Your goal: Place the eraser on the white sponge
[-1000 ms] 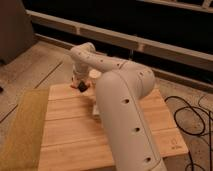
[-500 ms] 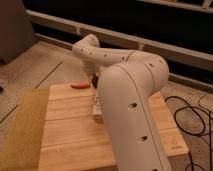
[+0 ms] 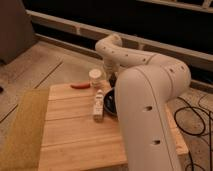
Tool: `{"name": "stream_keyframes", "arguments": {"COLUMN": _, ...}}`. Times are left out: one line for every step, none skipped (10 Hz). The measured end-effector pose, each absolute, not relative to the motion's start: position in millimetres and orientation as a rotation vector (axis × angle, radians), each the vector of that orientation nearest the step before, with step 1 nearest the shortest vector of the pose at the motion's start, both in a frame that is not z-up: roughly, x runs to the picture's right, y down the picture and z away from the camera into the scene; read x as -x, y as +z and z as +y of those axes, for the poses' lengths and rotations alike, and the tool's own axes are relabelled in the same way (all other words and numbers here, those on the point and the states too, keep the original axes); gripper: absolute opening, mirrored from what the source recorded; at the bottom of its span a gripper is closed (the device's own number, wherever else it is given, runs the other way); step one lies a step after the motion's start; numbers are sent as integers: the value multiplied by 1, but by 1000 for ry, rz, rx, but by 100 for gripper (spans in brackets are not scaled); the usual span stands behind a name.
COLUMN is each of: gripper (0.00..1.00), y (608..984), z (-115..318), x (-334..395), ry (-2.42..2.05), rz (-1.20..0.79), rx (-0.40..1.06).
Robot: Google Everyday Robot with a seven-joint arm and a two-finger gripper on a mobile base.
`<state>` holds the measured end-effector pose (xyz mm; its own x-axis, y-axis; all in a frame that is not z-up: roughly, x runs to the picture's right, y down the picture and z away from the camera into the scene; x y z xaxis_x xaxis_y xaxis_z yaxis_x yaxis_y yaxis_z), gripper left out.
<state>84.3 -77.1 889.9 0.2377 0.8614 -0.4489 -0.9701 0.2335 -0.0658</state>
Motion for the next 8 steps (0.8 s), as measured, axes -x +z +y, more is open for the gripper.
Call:
{"name": "stream_keyframes", "arguments": {"gripper": 6, "y": 891, "z": -77, "x": -96, "ry": 1301, "rz": 331, "rx": 358}}
{"name": "stream_keyframes", "arguments": {"gripper": 6, "y": 893, "z": -76, "x": -108, "ry": 1295, "rz": 303, "rx": 350}}
{"name": "stream_keyframes", "arguments": {"gripper": 6, "y": 896, "z": -75, "x": -110, "ry": 1290, "rz": 281, "rx": 348}}
{"name": "stream_keyframes", "arguments": {"gripper": 6, "y": 900, "z": -73, "x": -111, "ry": 1285, "rz": 248, "rx": 351}}
{"name": "stream_keyframes", "arguments": {"gripper": 6, "y": 900, "z": -71, "x": -112, "ry": 1284, "rz": 231, "rx": 355}}
{"name": "stream_keyframes", "arguments": {"gripper": 6, "y": 900, "z": -71, "x": -113, "ry": 1285, "rz": 229, "rx": 355}}
{"name": "stream_keyframes", "arguments": {"gripper": 6, "y": 900, "z": -71, "x": -112, "ry": 1285, "rz": 228, "rx": 357}}
{"name": "stream_keyframes", "arguments": {"gripper": 6, "y": 900, "z": -71, "x": -109, "ry": 1282, "rz": 226, "rx": 358}}
